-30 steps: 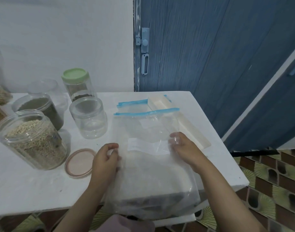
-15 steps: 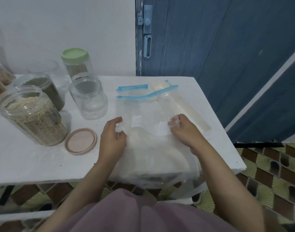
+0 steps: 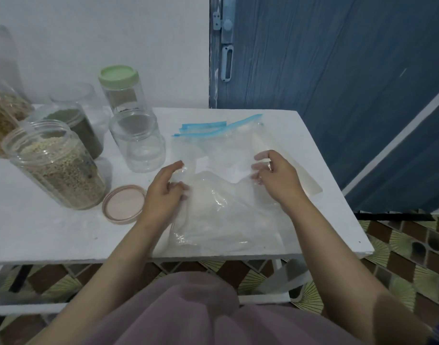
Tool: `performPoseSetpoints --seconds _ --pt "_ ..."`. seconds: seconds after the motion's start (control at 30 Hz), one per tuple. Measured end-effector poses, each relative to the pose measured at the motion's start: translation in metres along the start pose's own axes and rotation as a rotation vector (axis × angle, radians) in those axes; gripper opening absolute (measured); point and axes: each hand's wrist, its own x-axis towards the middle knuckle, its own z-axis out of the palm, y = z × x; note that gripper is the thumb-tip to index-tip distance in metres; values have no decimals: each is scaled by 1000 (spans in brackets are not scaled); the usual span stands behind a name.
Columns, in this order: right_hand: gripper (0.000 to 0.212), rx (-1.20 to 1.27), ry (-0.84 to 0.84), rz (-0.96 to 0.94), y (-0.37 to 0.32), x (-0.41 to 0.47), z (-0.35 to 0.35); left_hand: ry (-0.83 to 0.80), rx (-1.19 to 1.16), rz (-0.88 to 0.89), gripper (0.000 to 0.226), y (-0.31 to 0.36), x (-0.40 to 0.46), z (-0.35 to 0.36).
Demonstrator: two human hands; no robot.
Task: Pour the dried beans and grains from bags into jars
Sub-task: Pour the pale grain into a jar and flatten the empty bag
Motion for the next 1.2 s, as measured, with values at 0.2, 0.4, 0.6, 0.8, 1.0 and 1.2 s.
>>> performPoseSetpoints --seconds 0.2,0.4,0.6,0.8,1.0,1.2 --pt "33 -54 9 -55 -3 5 -9 -46 36 52 66 0 17 -2" --pt "53 -579 -40 -204 2 10 -13 -92 372 156 54 -4 32 12" --pt "52 -710 -166 -63 25 21 -21 -53 475 131 28 -9 36 15" --pt "35 -758 97 -39 25 29 -12 -84 556 17 28 -7 46 18" --pt "25 -742 221 5 13 40 -15 -197 663 32 52 -7 45 22" --pt "41 -662 173 82 11 37 -24 -168 733 3 63 -8 42 27"
